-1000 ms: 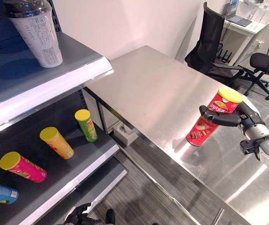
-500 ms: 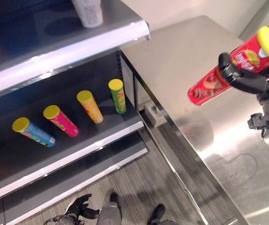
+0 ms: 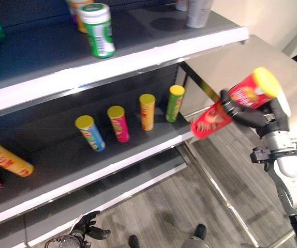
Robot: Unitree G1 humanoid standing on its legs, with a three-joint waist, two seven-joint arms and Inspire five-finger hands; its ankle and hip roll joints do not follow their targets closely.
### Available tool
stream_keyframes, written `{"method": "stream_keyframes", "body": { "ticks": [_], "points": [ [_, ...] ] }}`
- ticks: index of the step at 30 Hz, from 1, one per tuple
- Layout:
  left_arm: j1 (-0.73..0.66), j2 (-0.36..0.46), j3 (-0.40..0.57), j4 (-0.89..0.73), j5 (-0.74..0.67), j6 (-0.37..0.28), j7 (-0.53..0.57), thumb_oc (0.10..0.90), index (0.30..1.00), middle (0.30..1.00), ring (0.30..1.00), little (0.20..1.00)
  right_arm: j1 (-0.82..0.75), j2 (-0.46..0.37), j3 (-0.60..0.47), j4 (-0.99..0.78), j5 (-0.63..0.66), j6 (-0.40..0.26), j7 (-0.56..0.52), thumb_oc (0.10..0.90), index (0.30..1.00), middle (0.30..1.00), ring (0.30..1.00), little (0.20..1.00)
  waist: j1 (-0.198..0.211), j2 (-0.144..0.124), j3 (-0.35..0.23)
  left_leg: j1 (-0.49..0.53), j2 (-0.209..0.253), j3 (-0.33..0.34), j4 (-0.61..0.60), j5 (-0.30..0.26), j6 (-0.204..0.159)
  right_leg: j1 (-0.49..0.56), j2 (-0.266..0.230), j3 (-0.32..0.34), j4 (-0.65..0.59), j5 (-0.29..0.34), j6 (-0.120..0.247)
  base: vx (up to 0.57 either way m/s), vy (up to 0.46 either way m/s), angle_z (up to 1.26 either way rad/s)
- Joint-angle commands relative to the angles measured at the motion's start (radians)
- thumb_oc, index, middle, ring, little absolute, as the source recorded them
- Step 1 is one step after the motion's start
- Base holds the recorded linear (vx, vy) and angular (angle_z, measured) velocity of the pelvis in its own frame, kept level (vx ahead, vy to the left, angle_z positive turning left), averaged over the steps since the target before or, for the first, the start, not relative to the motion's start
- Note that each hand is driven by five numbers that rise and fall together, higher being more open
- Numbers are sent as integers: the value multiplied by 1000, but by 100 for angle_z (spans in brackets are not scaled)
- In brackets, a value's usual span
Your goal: Put the goods on the table back onto the shelves and tidy them up.
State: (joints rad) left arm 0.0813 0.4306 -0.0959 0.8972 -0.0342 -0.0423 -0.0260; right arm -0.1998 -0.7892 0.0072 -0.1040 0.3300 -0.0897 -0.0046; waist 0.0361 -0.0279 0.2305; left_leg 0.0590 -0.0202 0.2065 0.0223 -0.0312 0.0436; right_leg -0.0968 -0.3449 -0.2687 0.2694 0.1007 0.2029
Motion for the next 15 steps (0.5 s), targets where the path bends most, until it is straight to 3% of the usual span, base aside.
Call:
{"method": "stream_keyframes", "body": {
  "ticks": [1,2,3,4,7,9,10,11,13,15],
  "points": [
    [49,3,-10,-24,3,-29,3,800,900,900,900,900,-183,-77,-120,-77,27,-108,-17,400,300,300,300,300,38,-10,-68,-2,47,-50,-101,5,-56,55,152,-7,-15,-154,-30,-196,-51,9],
    [48,3,-10,-24,3,-29,3,800,900,900,900,900,-183,-77,-120,-76,27,-108,-17,400,300,300,300,300,38,-10,-70,-6,48,-50,-102,9,-57,52,153,-8,-19,-150,-32,-142,-181,5],
    [62,0,6,-34,-18,-28,-1,800,900,900,900,900,-182,-70,-109,-82,29,-106,-14,400,300,300,300,300,63,-42,-78,-33,33,-66,-93,19,-67,132,198,-4,-136,-185,-60,-113,-206,5],
    [64,-5,13,-33,-18,-28,-2,800,900,900,900,900,-177,-54,-110,-84,44,-107,-9,400,300,300,300,300,73,-50,-87,-51,31,-77,-88,29,-72,148,213,-6,-190,-188,-65,-101,-209,7],
    [77,-21,32,-50,-49,-29,-1,800,900,900,900,900,-184,-39,-73,-91,51,-109,-3,400,300,300,300,300,94,-59,-84,-102,50,-87,-60,59,-97,174,248,7,-302,-161,-80,-196,-198,24],
    [66,-37,34,-57,-60,-24,3,800,900,900,900,900,-150,-33,-60,-122,56,-108,15,400,300,300,300,300,98,-51,-56,-189,74,-93,13,88,-128,202,251,-53,-354,-154,-98,-339,-147,62],
    [57,-46,34,-76,-57,-20,7,800,900,900,900,900,-142,-48,-28,-124,9,-103,19,400,300,300,300,300,80,-40,-33,-229,155,45,84,102,-147,202,238,-128,-357,-156,-106,-381,-10,197],
    [68,-51,42,-81,-50,-18,5,800,900,900,900,900,-139,-47,-13,-126,-33,-94,19,400,300,300,300,300,81,-33,-35,-216,181,62,81,104,-153,202,233,-141,-357,-152,-106,-254,162,172],
    [69,-66,45,-54,-38,-18,20,800,900,900,900,900,-117,-30,36,-119,-127,-83,32,400,300,300,300,300,72,-21,-51,-141,267,-11,44,112,-182,194,185,-182,-354,-119,-87,-74,250,98],
    [70,-74,39,-45,-37,-19,28,800,900,900,900,900,-119,-17,51,-112,-124,-82,31,400,300,300,300,300,59,2,-63,-95,301,-52,-14,129,-207,186,176,-191,-354,-117,-77,-32,238,0]
  ]
}}
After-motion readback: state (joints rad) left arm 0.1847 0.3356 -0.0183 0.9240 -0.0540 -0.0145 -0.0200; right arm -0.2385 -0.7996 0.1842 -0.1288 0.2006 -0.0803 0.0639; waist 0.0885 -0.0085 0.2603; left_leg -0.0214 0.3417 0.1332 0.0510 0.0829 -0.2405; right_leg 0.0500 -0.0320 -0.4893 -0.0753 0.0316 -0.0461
